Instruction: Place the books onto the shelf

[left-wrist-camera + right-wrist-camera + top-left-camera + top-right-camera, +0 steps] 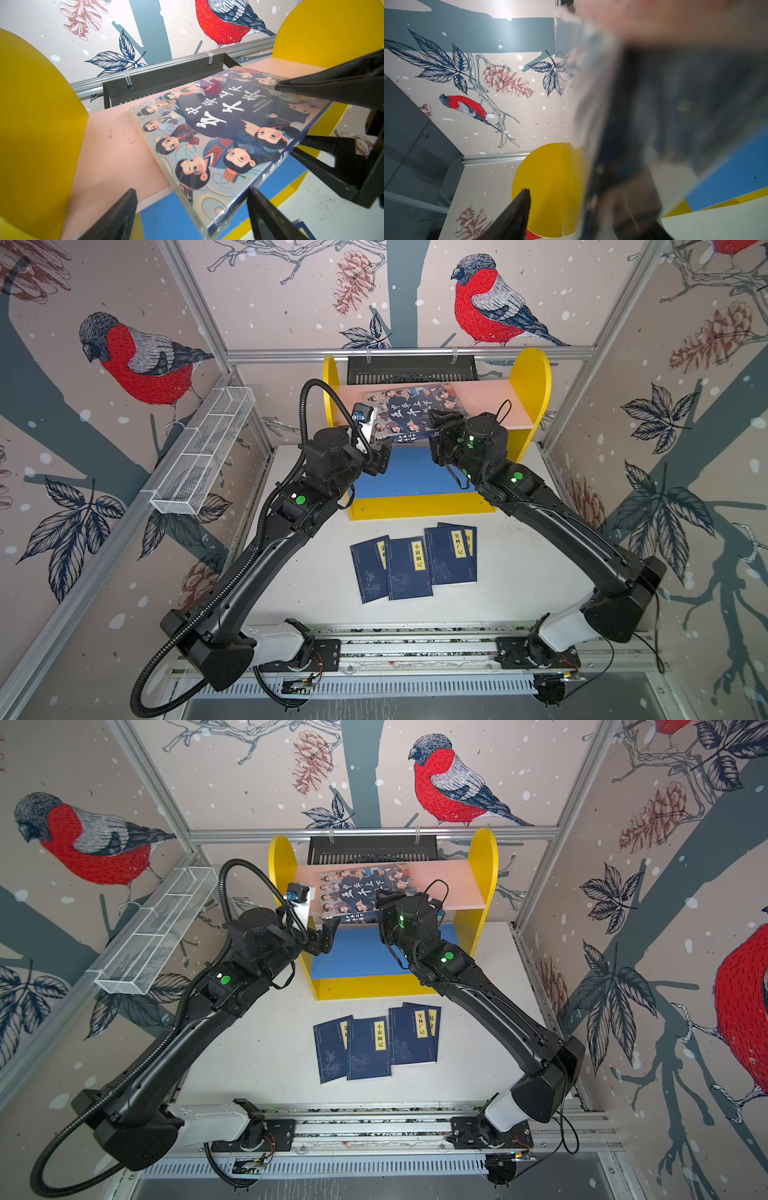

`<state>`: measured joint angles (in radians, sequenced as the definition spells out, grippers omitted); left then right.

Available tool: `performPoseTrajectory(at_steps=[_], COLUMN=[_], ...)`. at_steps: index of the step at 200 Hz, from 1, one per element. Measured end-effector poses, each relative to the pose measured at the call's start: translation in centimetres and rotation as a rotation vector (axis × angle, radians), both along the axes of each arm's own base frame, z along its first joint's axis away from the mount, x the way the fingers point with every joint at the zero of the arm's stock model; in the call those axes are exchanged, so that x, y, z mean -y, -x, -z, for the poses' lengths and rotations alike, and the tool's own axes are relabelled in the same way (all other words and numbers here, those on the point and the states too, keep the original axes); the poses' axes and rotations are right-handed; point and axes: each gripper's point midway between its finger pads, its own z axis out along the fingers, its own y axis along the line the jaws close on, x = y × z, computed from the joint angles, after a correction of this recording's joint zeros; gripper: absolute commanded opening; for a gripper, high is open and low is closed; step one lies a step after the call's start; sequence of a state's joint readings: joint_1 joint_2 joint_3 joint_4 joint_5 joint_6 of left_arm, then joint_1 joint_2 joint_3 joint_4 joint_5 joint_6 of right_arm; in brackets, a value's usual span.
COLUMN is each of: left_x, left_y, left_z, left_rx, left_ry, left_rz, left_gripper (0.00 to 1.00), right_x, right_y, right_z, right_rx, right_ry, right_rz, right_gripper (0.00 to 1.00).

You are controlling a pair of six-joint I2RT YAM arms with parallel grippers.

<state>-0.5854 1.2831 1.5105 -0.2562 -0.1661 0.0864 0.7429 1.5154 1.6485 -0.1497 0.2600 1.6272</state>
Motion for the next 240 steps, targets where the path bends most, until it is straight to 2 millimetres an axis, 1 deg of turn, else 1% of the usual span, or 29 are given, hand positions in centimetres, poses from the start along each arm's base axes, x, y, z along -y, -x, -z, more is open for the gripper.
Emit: performPoseTrajectory(at_steps=[26,75,110,132,150,173,197,208,240], left_x=[-0.6,-2.2,-3.4,-4.4,-5.0,-5.2,-4.7,-4.3,-3.6], left_y=[0.5,3.0,5.2,6.5,7.2,7.3,6.9,6.6,5.8], left_z=[-1.3,-4.1,-5.4,-5.7,-5.3,-4.4,-2.2,-1.3,0.2], left_rx=[0.028,0.094,0.126,0.143,0.138,0.124,0.082,0.063,0.03], left_ry=[0.011,0.043,0.063,0.073,0.069,0.06,0.035,0.024,0.004], left_rz=[-0.013,-0.008,0.007,0.004,0.001,-0.001,0.009,0.019,0.03], left_gripper=[0.87,0.91,0.94,0.95,0.95,0.96,0.96,0.95,0.94], right_x=[0.5,0.8,1.5,2.1,2.5,2.8,3.8,4.2,4.5], right_y=[0.0,-0.1,-0.2,0.1,0.3,0.6,0.4,0.4,1.0], right_z=[-0.6,-0.9,-0.9,-0.6,-0.4,-0.2,0.4,0.8,1.2], right_rx=[0.016,0.019,0.016,0.012,0.008,0.006,-0.008,-0.012,-0.012], right_ry=[-0.02,-0.027,-0.015,-0.013,-0.007,0.015,0.033,0.039,0.054], right_rz=[-0.003,-0.022,-0.042,-0.044,-0.044,-0.059,-0.049,-0.047,-0.072], right_gripper=[0.7,0.7,0.71,0.71,0.71,0.71,0.71,0.69,0.63])
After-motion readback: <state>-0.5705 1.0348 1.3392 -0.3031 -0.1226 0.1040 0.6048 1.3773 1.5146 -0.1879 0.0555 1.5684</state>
